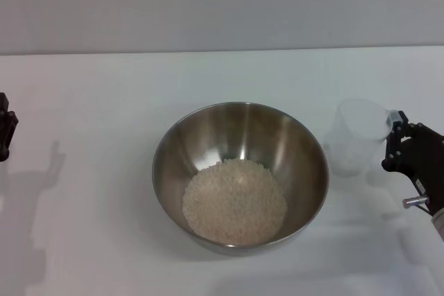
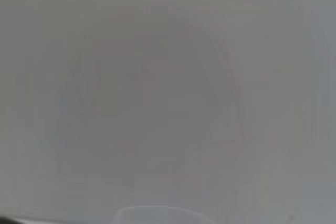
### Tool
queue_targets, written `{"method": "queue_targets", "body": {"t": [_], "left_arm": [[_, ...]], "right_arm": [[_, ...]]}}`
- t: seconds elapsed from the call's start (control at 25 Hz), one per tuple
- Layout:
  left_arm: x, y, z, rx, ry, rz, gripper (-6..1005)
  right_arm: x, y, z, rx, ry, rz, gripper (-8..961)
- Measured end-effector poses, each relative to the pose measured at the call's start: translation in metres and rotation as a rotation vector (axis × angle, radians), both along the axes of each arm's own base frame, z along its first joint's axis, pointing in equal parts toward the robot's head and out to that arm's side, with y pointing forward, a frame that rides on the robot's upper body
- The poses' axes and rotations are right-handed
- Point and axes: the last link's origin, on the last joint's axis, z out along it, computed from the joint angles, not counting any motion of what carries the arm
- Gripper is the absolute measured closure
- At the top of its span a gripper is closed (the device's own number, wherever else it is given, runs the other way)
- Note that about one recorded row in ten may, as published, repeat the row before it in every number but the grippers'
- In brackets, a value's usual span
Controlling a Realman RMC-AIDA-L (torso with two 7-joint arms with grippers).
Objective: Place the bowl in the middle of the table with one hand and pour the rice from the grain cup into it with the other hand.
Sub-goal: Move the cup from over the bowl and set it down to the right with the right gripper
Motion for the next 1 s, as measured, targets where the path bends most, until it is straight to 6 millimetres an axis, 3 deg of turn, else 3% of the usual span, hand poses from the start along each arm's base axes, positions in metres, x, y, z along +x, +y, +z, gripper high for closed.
{"method": "queue_targets", "body": {"t": [1.0], "left_arm": [[0.001,0.000,-0.001,-0.006,0.002,-0.003,170]], "right_arm": [[-0.002,0.022,-0.015,-0.122,-0.075,-0.024,928]]}}
